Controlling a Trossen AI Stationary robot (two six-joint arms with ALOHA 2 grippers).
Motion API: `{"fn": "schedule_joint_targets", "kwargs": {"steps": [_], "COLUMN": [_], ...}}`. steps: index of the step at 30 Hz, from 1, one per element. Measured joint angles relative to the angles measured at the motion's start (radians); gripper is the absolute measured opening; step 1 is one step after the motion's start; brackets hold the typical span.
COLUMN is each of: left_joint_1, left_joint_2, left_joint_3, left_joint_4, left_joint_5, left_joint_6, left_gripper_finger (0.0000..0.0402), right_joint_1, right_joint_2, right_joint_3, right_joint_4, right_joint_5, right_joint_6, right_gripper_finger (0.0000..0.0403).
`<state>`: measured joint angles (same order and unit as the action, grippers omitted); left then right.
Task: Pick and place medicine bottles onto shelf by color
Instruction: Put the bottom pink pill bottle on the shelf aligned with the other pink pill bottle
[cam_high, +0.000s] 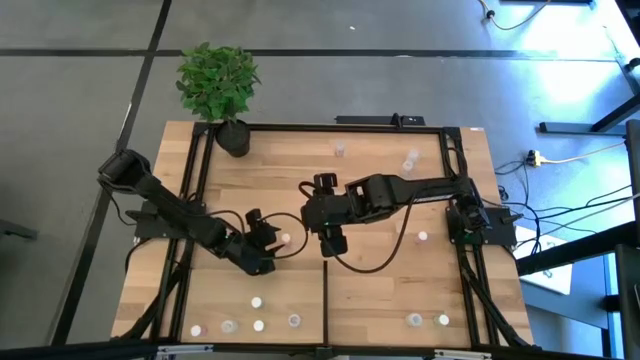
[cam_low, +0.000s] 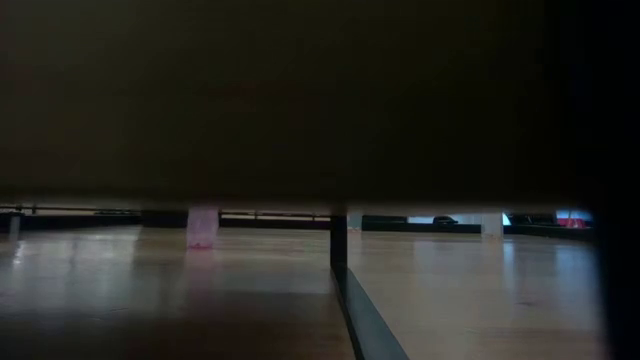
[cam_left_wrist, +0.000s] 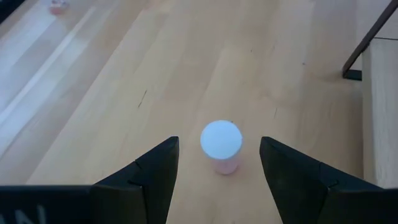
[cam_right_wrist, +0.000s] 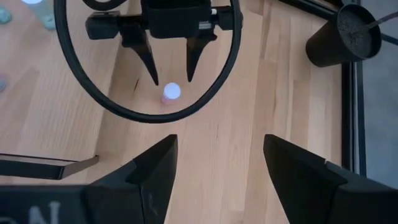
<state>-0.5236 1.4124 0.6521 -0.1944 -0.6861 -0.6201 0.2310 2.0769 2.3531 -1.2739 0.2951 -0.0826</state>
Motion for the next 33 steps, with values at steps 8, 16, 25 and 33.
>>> {"fn": "schedule_joint_targets", "kwargs": {"steps": [8,16,25,33], "left_joint_1": [-0.001,-0.001,-0.001,-0.001], "left_joint_2": [0.000,0.000,0.000,0.000], "left_joint_3": [0.000,0.000,0.000,0.000], "left_joint_4": [0.005,0.011,0.024,0.024], "left_joint_5": [0.000,0.000,0.007,0.039], "left_joint_6": [0.002,0.001,-0.006,-0.006], "left_gripper_finger": [0.0218,0.0218,0.0218,0.0227], "right_joint_1": [0.000,0.000,0.000,0.000], "right_joint_2": [0.001,0.001,0.001,0.001], "right_joint_3": [0.000,0.000,0.000,0.000], "right_joint_4": [0.002,0.029,0.081,0.125], "right_joint_5": [0.000,0.000,0.000,0.000], "right_joint_6": [0.000,0.001,-0.001,0.001], "right_gripper_finger": [0.0239,0.0239,0.0239,0.0239]}}
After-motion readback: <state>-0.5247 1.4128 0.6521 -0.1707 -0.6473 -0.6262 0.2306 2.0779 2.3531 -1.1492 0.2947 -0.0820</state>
